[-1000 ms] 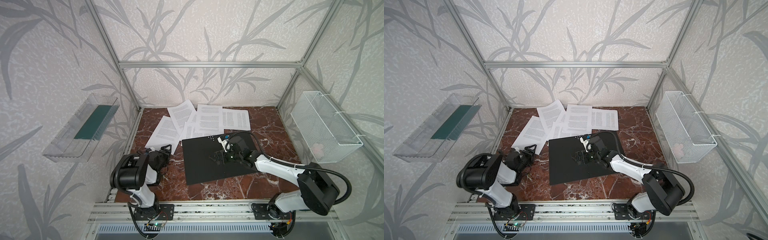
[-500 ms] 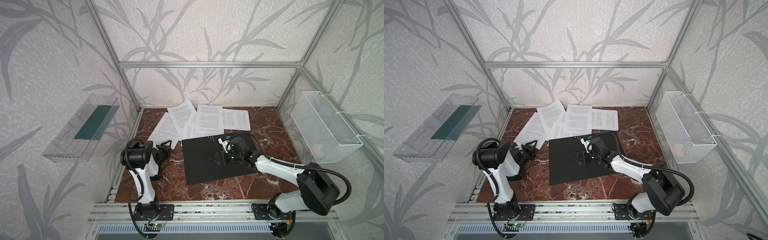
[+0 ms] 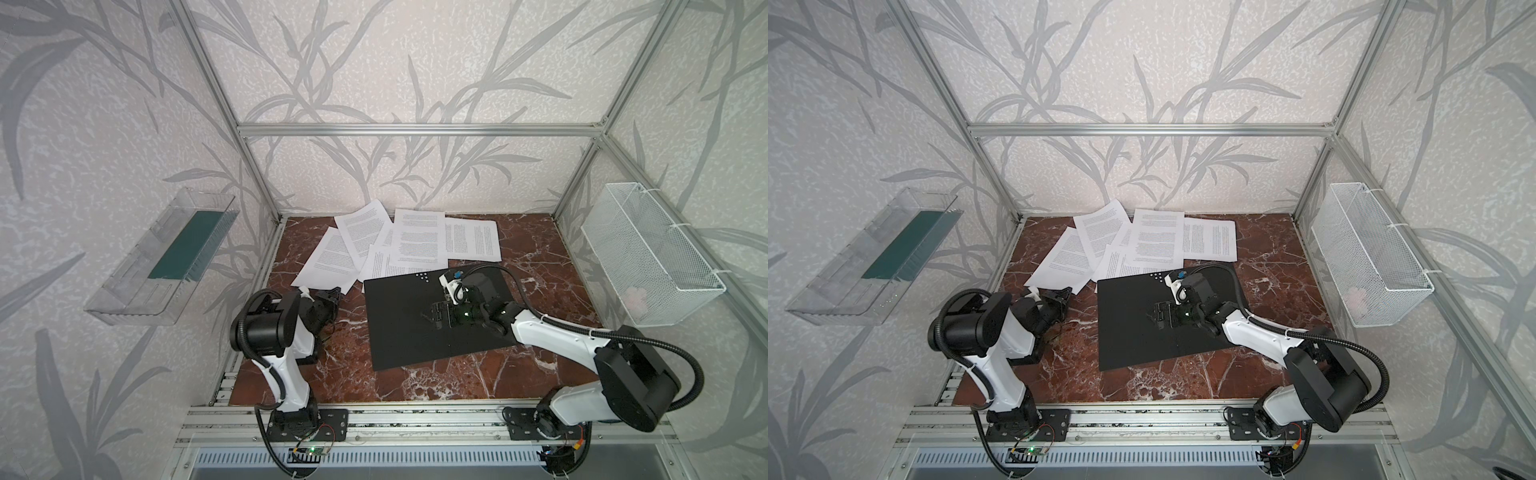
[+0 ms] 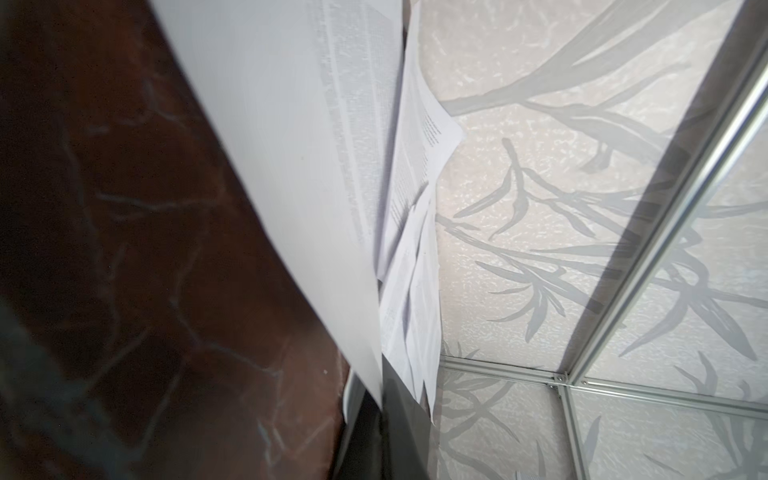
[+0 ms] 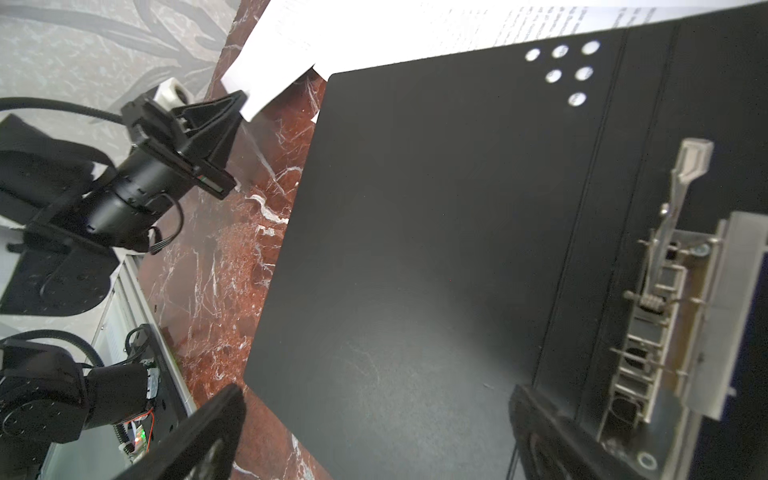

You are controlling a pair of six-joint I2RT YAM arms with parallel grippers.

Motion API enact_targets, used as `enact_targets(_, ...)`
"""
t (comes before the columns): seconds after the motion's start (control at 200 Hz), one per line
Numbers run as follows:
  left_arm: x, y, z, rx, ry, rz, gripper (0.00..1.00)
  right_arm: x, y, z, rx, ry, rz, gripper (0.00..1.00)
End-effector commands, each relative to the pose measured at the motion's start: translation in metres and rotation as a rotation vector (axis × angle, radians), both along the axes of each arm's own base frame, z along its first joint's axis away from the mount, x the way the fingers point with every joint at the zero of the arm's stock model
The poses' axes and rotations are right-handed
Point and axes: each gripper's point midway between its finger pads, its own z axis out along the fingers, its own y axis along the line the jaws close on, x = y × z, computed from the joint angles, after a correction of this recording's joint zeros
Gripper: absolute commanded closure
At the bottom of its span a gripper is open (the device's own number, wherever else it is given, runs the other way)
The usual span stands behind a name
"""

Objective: Put the files into the folder
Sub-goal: 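Reach the left gripper to the printed sheets and pinch one sheet's edge, then lift the sheet with the left gripper and lay it over the folder clip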

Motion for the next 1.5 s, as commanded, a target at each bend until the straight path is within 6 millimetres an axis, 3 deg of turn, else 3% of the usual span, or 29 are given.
enact_targets(0.0, -0.012, -0.005, 0.032, -0.024, -0.075, -0.019, 1.0, 0.003, -0.016, 0.013, -0.011, -0.045, -0.05, 0.01)
enact_targets(0.215, -0.034, -0.024, 0.088, 0.03, -0.134, -0.078, 1.0, 0.009, -0.046, 0.021, 0.03, -0.019, -0.134, 0.01)
enact_targets(0.28, -0.046, -0.03, 0.116, 0.123, -0.131, -0.077, 1.0, 0.009, -0.055, 0.023, 0.036, -0.01, -0.155, 0.01)
enact_targets(0.375, -0.079, -0.029, 0.175, 0.344, -0.168, -0.01, 1.0, 0.01, -0.068, 0.027, 0.04, -0.009, -0.193, 0.01)
enact_targets(0.475, -0.095, -0.033, 0.224, 0.367, -0.256, 0.007, 1.0, 0.011, -0.084, 0.028, 0.029, 0.005, -0.242, 0.01)
enact_targets(0.655, -0.058, -0.095, 0.247, 0.245, -0.275, -0.227, 1.0, 0.014, -0.109, 0.039, 0.054, 0.003, -0.313, 0.01)
enact_targets(0.865, -0.028, -0.173, 0.271, 0.253, -0.326, -0.35, 1.0, 0.017, -0.14, 0.04, 0.079, 0.018, -0.411, 0.01)
enact_targets(1.0, -0.004, -0.218, 0.281, 0.275, -0.323, -0.419, 1.0, 0.019, -0.146, 0.037, 0.097, 0.038, -0.431, 0.01)
enact_targets(1.305, 0.039, -0.278, 0.325, 0.342, -0.382, -0.478, 1.0, 0.022, -0.156, 0.032, 0.146, 0.077, -0.468, 0.01)
enact_targets(1.495, 0.036, -0.312, 0.327, 0.317, -0.398, -0.577, 1.0, 0.022, -0.166, 0.033, 0.158, 0.079, -0.507, 0.01)
